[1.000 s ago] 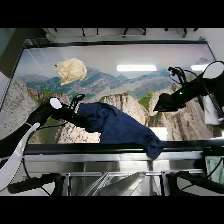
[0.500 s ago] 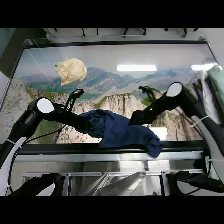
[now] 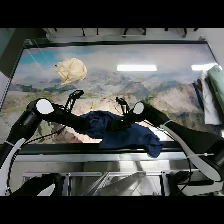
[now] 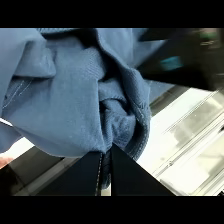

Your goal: Fold the shirts.

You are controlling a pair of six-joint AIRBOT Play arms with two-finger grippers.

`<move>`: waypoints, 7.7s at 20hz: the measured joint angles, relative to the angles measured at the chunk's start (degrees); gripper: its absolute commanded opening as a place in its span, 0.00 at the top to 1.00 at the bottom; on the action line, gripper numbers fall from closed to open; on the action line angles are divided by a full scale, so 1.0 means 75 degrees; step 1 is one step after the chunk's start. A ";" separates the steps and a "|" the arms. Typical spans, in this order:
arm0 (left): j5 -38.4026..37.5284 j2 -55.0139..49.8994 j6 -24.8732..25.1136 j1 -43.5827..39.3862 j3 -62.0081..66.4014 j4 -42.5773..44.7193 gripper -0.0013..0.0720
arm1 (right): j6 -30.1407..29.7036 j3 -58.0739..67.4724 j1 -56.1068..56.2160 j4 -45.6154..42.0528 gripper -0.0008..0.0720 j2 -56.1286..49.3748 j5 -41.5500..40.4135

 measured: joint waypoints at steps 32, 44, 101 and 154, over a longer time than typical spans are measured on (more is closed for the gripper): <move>-0.0667 0.3681 -0.1221 0.1434 0.2541 0.0032 0.96 | -0.0143 0.4164 -0.5167 -0.4275 0.96 0.5933 0.2879; 0.0093 0.3995 -0.1711 0.0061 -0.1113 0.0784 0.96 | -0.0128 0.5415 -0.4540 -0.3471 0.01 0.1128 0.3110; -0.1253 0.3019 -0.2734 0.1475 0.6175 0.1585 0.96 | 0.0647 0.7157 -0.4497 -0.5429 0.96 0.5455 0.3937; 0.1795 -0.1556 0.2681 0.5077 -0.3136 -0.2197 0.96 | 0.0248 0.2975 -0.4304 -0.2661 0.04 0.2853 0.4686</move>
